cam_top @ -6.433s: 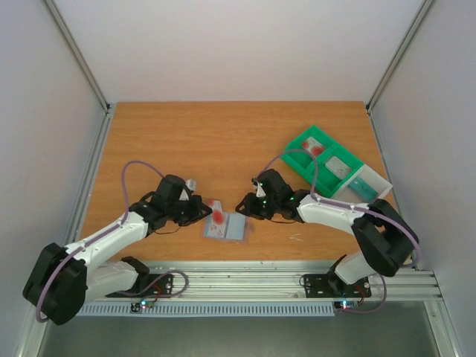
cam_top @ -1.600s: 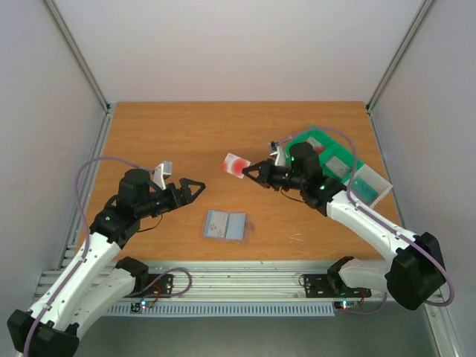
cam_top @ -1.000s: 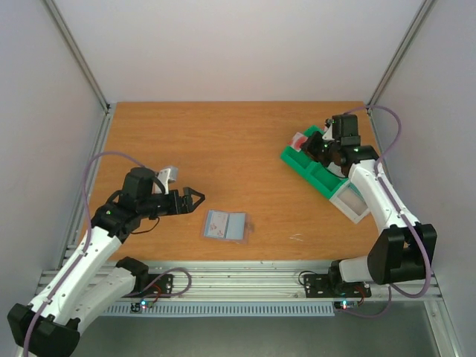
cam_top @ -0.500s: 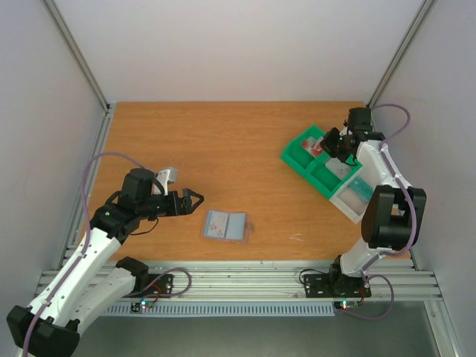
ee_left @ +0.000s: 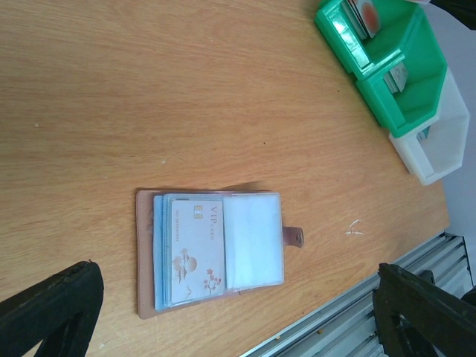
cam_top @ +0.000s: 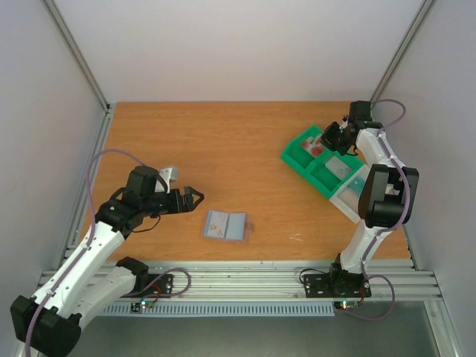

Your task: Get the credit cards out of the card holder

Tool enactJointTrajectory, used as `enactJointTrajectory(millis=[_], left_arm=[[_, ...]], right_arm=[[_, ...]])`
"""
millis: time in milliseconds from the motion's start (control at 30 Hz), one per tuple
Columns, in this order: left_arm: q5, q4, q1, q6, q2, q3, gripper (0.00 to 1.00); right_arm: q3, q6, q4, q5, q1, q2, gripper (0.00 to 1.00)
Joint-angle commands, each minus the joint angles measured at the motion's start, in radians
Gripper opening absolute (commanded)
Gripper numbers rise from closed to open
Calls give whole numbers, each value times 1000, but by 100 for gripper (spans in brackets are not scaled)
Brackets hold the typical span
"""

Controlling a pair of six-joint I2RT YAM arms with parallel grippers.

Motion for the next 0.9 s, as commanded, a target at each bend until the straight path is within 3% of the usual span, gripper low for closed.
enactJointTrajectory(millis=[0,567,867], left_arm=[[-13,64,-3,2,17,36,99],[-15,68,-2,18,62,52,99],[-15,79,-2,5,59,40,99]], right_arm=[[62,-8,-10,-27,-7,51,1],[125,12,43,-67,-7,173,1],[170,-10,-12,-22,-7,199,8]])
